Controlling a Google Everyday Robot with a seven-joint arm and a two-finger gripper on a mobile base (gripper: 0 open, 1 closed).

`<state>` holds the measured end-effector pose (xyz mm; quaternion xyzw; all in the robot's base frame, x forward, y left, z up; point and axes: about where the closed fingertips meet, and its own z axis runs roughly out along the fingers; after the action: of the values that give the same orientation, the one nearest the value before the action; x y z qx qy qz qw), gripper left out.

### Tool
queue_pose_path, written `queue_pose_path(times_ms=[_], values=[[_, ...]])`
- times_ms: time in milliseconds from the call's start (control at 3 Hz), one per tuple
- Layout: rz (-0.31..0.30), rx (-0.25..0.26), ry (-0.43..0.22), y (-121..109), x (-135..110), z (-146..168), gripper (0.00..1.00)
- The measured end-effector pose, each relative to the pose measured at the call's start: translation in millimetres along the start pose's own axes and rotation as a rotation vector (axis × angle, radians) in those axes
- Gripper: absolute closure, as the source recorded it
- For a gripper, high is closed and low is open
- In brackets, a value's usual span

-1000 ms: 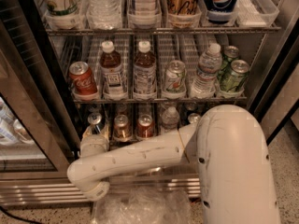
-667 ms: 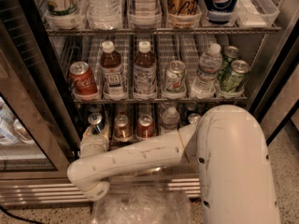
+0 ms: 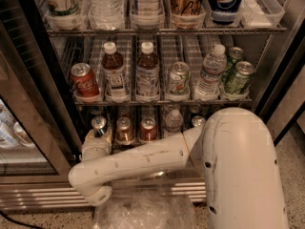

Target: Pick redbull can from bottom shelf of fridge

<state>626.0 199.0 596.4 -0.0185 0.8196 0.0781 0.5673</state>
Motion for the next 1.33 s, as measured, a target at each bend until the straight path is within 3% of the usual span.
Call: queue_pose_path(times_ms=[333,667,1333], values=[[0.023,0.003,-0.06,-9,-31,-25,1.0],[0.047,-0.053,-0.121,-6,-63,-57,1.0],[0.079,-0.285,-0.162,5,-107,-123,1.0]])
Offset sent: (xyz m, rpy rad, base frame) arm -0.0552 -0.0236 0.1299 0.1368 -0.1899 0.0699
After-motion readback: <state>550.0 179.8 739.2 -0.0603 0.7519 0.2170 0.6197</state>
